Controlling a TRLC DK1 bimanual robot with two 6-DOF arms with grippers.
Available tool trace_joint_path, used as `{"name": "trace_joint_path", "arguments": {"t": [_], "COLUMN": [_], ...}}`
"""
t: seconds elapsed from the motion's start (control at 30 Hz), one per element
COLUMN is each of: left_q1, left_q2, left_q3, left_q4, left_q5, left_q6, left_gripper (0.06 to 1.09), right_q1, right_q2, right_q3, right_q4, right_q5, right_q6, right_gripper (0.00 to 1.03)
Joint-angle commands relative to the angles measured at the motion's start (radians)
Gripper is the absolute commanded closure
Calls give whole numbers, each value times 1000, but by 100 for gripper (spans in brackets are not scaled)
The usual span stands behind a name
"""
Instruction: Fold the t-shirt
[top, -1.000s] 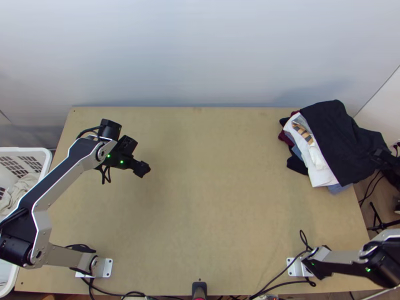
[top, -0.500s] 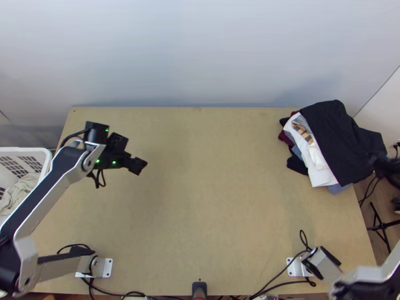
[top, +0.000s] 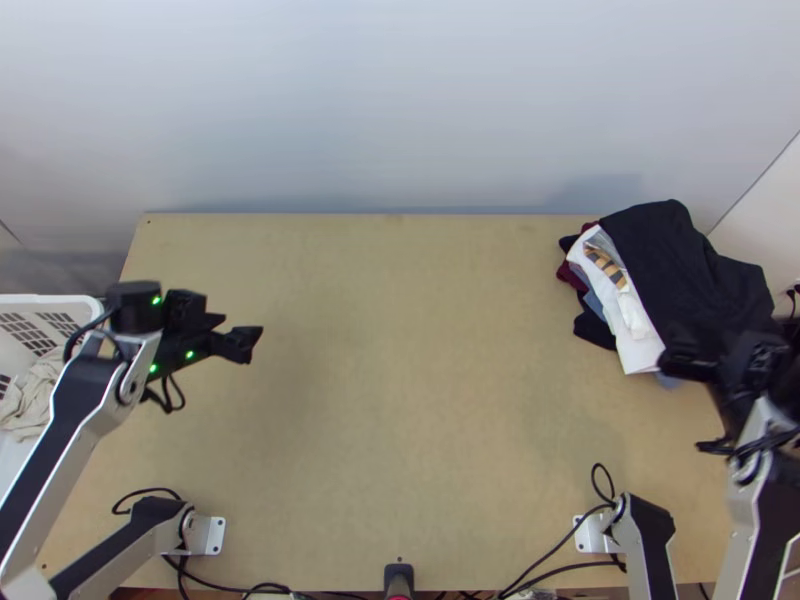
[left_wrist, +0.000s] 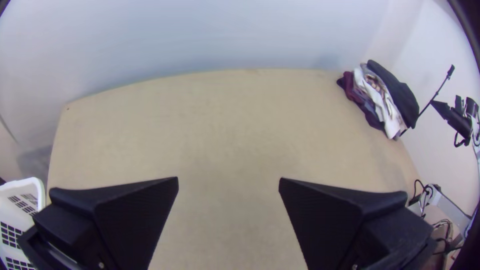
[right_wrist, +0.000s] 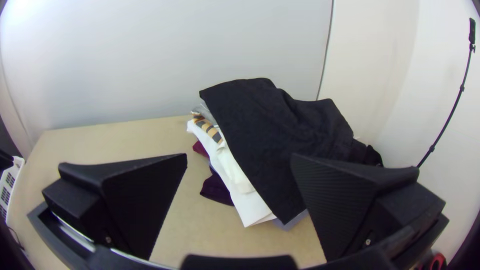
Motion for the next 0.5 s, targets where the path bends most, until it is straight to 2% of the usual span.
{"name": "trace_joint_path", "arguments": {"t": [0.0, 0.07, 0.2, 0.37, 0.47], "left_q1": [81, 93, 139, 190, 237], "left_q2": [-169, -226, -347, -464, -528], "left_q3": [-140, -177, -242, -298, -332], "left_q4": [25, 25, 31, 88, 129], "left_q5": [-5, -7, -13, -28, -60], "left_q6": [15, 12, 7, 55, 104], "left_gripper": [10, 10, 10, 10, 10], "right_q1": [213, 251, 291, 337, 385], "right_q2": [-130, -131, -164, -177, -217], "right_q3": [-181, -195, -267, -312, -356], "right_q4": [138, 147, 255, 322, 368], "right_q5": [186, 219, 275, 283, 286], "right_q6": [23, 25, 2, -1, -35], "right_gripper": [7, 7, 6, 6, 5]}}
